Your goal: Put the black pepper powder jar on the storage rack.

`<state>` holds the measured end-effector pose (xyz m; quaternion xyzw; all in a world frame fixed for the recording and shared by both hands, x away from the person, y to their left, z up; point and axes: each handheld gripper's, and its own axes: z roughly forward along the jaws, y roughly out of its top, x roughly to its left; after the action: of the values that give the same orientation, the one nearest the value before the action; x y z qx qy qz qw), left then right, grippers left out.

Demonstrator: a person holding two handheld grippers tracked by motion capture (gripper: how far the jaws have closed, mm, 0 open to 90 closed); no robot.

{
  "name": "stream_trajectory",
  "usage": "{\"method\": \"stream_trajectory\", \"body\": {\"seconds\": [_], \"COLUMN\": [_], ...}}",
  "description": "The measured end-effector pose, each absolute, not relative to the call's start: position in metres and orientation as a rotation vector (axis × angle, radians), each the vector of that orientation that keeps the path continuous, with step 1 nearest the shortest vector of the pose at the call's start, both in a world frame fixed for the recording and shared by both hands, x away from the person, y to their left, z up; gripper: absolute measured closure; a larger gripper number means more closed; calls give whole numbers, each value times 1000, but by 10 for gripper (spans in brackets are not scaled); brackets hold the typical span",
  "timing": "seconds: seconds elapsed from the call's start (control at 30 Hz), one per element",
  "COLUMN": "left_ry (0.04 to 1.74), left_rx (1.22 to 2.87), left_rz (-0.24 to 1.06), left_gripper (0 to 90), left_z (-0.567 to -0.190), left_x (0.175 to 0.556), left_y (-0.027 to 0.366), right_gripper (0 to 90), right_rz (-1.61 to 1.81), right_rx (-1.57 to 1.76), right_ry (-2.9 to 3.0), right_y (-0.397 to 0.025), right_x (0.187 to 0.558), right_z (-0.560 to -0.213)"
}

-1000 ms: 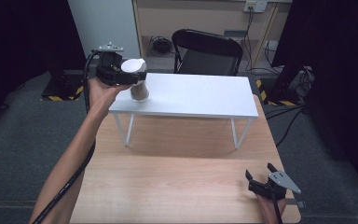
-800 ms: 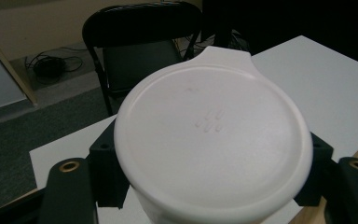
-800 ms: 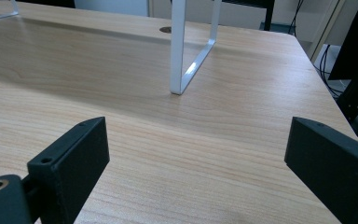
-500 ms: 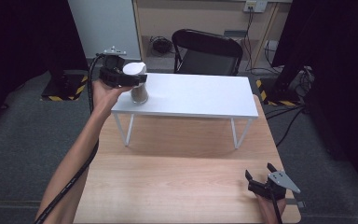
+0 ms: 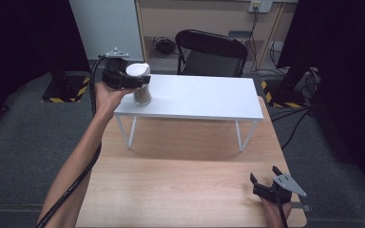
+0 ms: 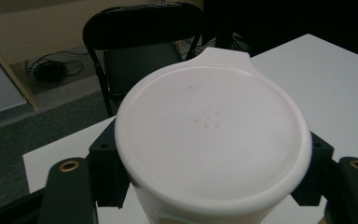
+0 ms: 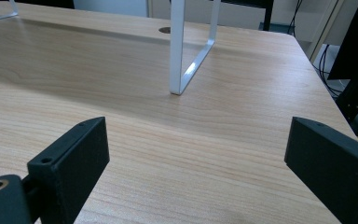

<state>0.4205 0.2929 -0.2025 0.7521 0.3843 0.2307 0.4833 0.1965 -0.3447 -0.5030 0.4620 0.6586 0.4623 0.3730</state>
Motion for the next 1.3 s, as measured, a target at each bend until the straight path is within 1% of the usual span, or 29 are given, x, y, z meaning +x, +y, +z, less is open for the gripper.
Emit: {"method": "stream_trajectory", "body": {"seconds": [0.17, 0.2, 0.23, 0.27, 0.3, 0.33, 0.37, 0.67, 0.93, 1.03, 1.3], "left_ry": [929, 929, 963, 963, 971, 971, 968, 952, 920, 892, 854], "left_rx": [1833, 1833, 1820, 1820, 1809, 1810, 1801, 1823, 1817, 1817, 1801], "left_rz": [552, 552, 501, 501, 498, 503, 497, 535, 556, 572, 582], "left_gripper": [300, 258, 196, 166, 166, 130, 119, 107, 102, 102, 100], "left_z": [-204, -204, -204, -204, -206, -206, -208, -199, -187, -179, -173], "left_x": [422, 422, 427, 427, 427, 427, 427, 421, 406, 391, 363], "left_y": [295, 295, 297, 297, 298, 299, 300, 298, 302, 307, 317], "right_gripper": [64, 64, 64, 64, 64, 64, 64, 64, 64, 64, 64], "right_rz": [1185, 1185, 1186, 1186, 1187, 1187, 1187, 1186, 1191, 1191, 1187], "right_rx": [1183, 1183, 1183, 1183, 1183, 1182, 1183, 1183, 1181, 1179, 1177], "right_ry": [1688, 1688, 1688, 1688, 1688, 1686, 1687, 1690, 1687, 1689, 1692], "right_y": [-345, -345, -345, -345, -345, -345, -345, -345, -345, -345, -345], "right_x": [197, 197, 197, 197, 197, 196, 196, 197, 196, 197, 197], "right_z": [-503, -503, -503, -503, -503, -503, -503, -503, -503, -503, -503]}}
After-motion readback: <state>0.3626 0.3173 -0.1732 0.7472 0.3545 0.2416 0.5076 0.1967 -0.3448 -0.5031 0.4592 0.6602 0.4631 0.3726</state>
